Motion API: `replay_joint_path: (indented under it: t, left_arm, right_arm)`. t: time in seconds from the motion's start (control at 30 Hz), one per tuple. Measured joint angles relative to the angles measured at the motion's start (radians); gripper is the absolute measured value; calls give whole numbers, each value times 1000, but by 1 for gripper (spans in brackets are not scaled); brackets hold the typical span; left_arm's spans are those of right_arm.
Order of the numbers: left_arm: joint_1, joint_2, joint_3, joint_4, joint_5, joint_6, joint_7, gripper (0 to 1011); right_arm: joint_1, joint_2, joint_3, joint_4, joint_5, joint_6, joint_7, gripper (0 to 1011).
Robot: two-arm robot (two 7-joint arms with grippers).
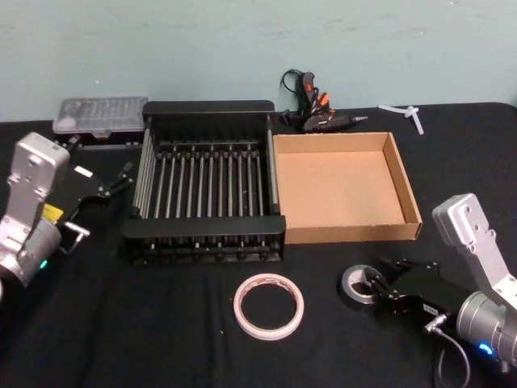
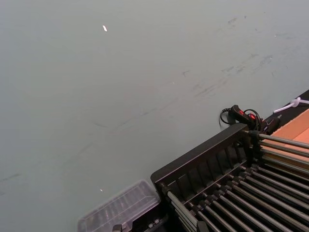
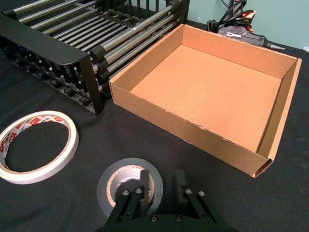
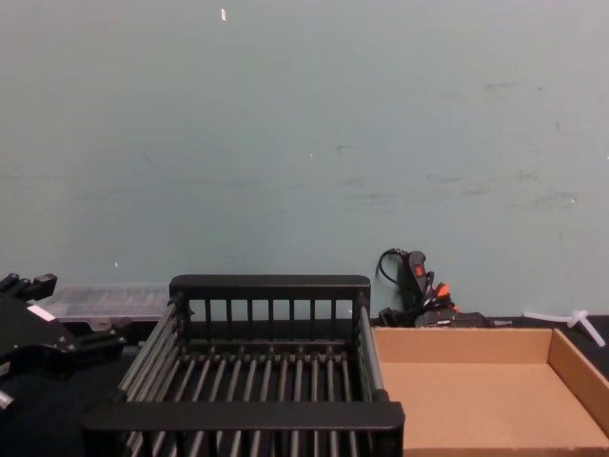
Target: Pick up the white tape and place it into the black box , Pick up the silver tape and place it into the brown box.
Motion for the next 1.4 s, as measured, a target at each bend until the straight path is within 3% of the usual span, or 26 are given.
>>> replay_joint_path:
  t: [0.13, 0.2, 0.3, 0.53, 1.1, 1.4]
  left_arm:
    - [0, 0, 0, 0, 0, 0, 0, 1001]
    - [0, 0, 0, 0, 0, 0, 0, 1001]
    - [0, 0, 0, 0, 0, 0, 0, 1001]
    - [0, 0, 0, 0, 0, 0, 0, 1001]
    - [0, 0, 0, 0, 0, 0, 0, 1001]
    - [0, 0, 0, 0, 0, 0, 0, 1001]
  right_arm:
    - [0, 0, 0, 0, 0, 0, 0, 246]
    - [0, 0, 0, 0, 0, 0, 0, 156]
    - [0, 0, 0, 0, 0, 0, 0, 125]
    - [-2, -1, 3, 0, 0, -2, 3, 126]
    - [-30, 0, 63, -66, 33, -43, 50, 126]
    - [6, -4, 75, -76, 54, -65, 55, 125]
